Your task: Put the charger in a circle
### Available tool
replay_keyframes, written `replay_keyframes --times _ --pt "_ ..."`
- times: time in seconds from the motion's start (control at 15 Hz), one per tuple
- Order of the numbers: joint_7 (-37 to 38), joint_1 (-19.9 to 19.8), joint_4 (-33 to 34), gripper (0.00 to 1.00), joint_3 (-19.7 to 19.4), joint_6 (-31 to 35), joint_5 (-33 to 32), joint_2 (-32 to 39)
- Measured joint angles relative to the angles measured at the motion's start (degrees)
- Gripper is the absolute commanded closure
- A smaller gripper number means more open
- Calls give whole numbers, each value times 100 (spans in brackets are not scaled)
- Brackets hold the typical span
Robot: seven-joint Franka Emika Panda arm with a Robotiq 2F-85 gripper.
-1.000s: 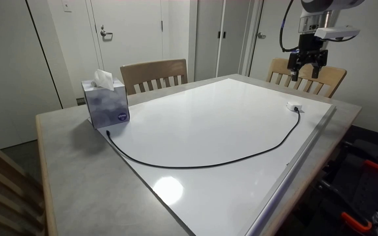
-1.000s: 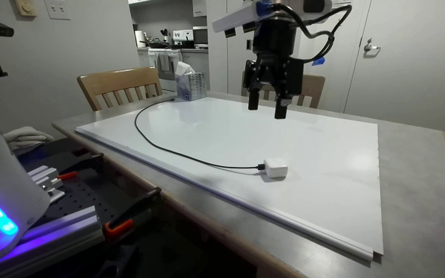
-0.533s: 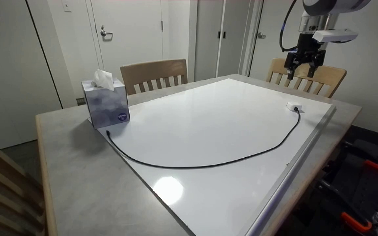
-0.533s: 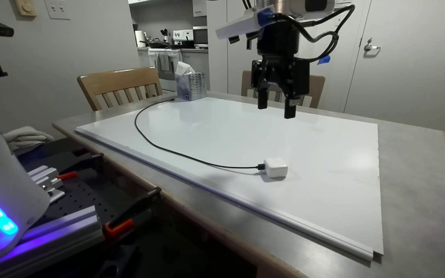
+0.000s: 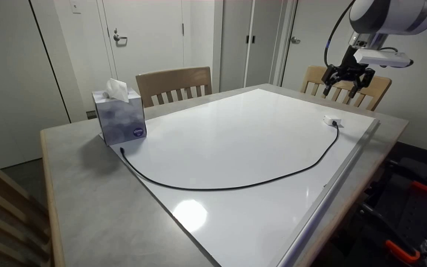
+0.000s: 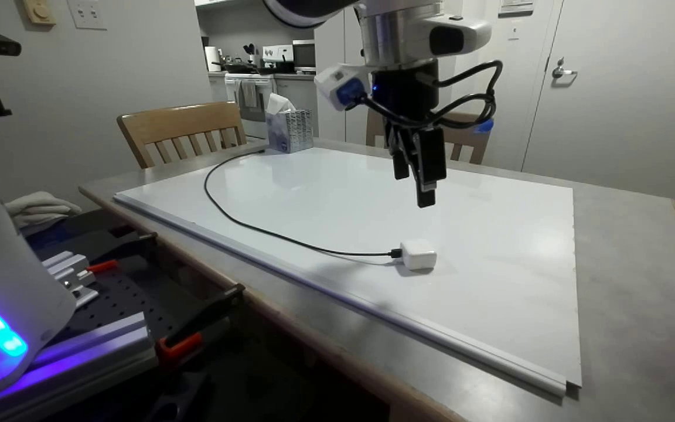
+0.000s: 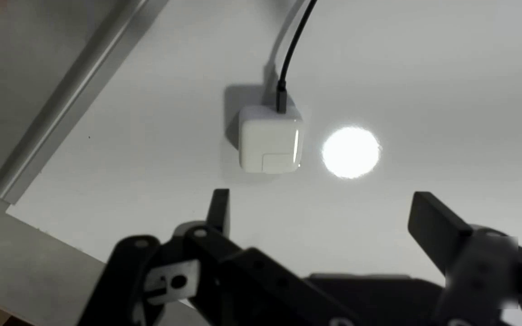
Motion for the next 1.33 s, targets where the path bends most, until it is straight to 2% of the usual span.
replay_keyframes --times 0.27,0.53,0.67,0.8,1.07,1.33 --pt "-253 -13 -260 0 18 490 684 19" --pt "-1508 -222 -314 0 385 648 2084 17" --pt "-2351 -372 -257 0 622 604 2864 18" --pt "-3120 -500 -167 0 732 429 3376 33" --pt "-3934 -757 47 0 633 -376 3347 295" --pt "-3676 -766 350 0 395 -709 2407 973"
